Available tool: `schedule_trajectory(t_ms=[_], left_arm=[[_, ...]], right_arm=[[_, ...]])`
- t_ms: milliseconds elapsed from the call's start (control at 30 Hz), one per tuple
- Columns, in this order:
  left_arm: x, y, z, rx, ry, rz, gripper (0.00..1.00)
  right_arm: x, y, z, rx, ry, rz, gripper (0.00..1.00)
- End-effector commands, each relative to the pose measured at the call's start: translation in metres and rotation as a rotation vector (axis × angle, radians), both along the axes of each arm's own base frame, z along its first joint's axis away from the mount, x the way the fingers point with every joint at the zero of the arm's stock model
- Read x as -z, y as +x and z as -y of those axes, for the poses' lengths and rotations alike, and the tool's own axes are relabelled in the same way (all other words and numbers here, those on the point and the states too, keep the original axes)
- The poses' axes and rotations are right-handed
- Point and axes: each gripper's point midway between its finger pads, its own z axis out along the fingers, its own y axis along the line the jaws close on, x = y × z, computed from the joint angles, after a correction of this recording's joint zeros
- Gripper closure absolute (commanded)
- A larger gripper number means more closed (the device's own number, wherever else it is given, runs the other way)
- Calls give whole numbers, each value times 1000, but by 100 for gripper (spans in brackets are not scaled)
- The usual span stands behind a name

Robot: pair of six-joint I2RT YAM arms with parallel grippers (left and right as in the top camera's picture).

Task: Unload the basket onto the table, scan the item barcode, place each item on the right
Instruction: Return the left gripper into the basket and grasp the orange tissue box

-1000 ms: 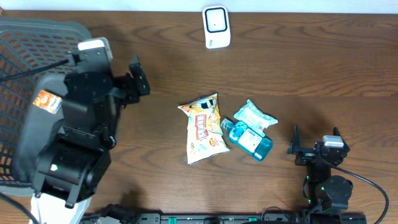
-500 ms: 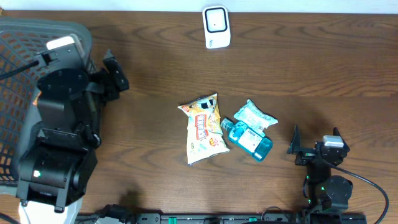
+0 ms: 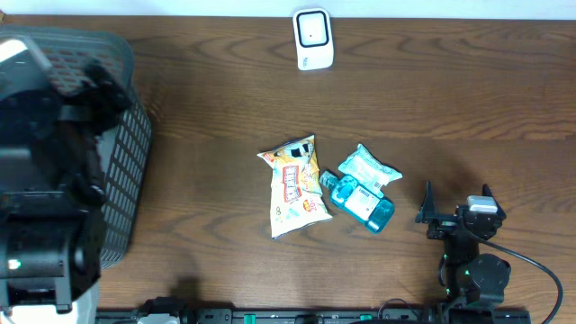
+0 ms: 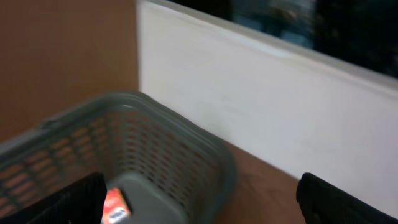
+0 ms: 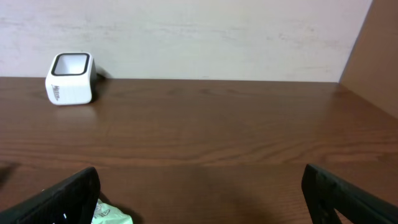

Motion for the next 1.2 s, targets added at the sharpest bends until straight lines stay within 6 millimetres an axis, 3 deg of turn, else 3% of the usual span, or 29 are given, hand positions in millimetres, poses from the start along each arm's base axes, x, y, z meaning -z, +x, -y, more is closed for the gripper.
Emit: schedule_trajectory(t_ms=[0, 100, 200, 400, 700, 900, 1167], left_arm=[[-4, -8, -33, -142, -57, 34, 2], [13, -18, -67, -302, -129, 12, 2], [42, -25, -98, -432, -190, -65, 2], [100, -13, -131, -535, -243, -260, 2], [202, 19, -147, -562, -291, -598, 2], [263, 35, -152, -565, -372, -731, 1], [324, 44, -153, -590, -444, -850, 1]], right_arm=[[1, 0, 1, 2, -7, -4, 1], [1, 0, 1, 2, -8, -4, 1], [1, 0, 1, 2, -7, -4, 1], [1, 0, 1, 2, -7, -4, 1], [1, 0, 1, 2, -7, -4, 1], [1, 0, 1, 2, -8, -4, 1], [1, 0, 1, 2, -7, -4, 1]])
